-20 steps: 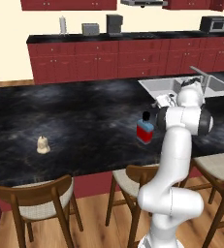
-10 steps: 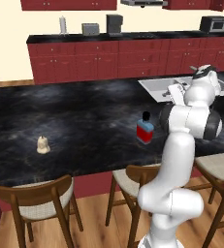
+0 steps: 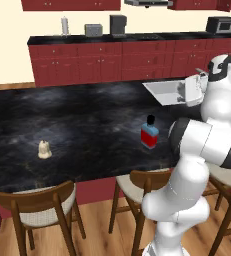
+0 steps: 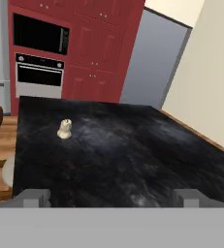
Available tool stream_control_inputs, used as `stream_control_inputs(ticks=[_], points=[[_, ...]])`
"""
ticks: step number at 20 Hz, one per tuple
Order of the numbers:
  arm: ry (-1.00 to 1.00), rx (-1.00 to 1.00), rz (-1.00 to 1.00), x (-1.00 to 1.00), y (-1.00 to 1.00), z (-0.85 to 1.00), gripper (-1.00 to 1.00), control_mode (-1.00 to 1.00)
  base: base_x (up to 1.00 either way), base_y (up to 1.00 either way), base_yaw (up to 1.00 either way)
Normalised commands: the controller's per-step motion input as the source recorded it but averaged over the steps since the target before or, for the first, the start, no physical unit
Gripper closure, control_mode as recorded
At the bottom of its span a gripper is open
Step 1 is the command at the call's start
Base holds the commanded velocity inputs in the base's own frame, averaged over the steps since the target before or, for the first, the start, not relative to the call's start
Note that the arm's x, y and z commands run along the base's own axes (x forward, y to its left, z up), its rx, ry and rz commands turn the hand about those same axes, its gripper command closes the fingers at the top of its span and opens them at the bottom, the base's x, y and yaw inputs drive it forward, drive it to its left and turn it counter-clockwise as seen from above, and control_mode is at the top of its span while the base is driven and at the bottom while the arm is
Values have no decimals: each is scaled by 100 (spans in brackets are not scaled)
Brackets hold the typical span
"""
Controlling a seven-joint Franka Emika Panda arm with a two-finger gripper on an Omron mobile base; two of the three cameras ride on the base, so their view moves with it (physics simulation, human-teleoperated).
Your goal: Get the candle and the liquor from the cabinet and move them to the dining counter.
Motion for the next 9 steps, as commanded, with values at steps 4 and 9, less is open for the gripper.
stream_control_inputs(ticks=[4, 9], points=[[0, -18, -32, -59, 32, 43, -100, -100, 0, 0, 0], [0, -15, -29, -74, 40, 25, -100, -100, 0, 0, 0]])
